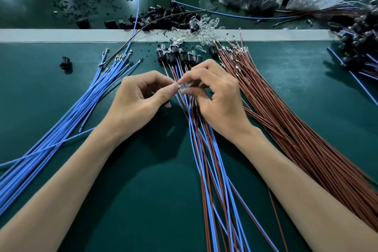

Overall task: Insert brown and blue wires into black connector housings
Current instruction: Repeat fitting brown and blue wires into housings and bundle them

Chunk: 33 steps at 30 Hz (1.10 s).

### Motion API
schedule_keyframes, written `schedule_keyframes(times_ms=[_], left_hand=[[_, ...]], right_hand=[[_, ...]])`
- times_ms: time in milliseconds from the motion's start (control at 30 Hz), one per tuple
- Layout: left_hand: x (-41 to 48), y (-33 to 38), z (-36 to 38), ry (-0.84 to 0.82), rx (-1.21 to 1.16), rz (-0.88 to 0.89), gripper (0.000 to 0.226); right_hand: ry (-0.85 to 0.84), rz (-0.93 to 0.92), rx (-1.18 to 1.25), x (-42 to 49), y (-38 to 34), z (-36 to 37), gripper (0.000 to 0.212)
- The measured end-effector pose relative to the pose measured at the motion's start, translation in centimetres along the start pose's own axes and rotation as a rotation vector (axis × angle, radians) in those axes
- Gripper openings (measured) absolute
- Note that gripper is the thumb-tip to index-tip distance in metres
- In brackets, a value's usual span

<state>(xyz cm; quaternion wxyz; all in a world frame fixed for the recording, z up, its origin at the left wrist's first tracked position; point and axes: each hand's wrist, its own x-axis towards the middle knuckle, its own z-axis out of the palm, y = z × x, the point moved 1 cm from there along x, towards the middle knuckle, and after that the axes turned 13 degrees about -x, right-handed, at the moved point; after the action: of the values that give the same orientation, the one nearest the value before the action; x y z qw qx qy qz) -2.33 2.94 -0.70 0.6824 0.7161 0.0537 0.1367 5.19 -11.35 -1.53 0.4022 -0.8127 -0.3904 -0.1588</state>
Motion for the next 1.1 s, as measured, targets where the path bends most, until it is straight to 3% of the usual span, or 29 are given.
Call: schedule_keyframes(times_ms=[333, 800, 900, 1100], left_hand=[[0.14, 0.42, -0.14, -0.105, 0.007, 0.001, 0.012], [0.43, -0.38, -0.53, -0.071, 0.060, 0.048, 0.012], [0.42, -0.28, -0.26, -0.003, 0.167, 0.124, 0.011], [-0.29, -0.09, -0.24, 0.137, 0.682, 0.292, 0.035]], right_hand=[[-0.026, -0.029, -0.005, -0.03, 0.10, -0.02, 0.019], [-0.047, -0.036, -0.014, 0.29, 0.29, 0.22, 0.019], [-0.067, -0.031, -0.036, 0.22, 0.40, 0.36, 0.019], [-0.031, 0.020, -0.111, 0.41, 0.49, 0.33, 0.014]])
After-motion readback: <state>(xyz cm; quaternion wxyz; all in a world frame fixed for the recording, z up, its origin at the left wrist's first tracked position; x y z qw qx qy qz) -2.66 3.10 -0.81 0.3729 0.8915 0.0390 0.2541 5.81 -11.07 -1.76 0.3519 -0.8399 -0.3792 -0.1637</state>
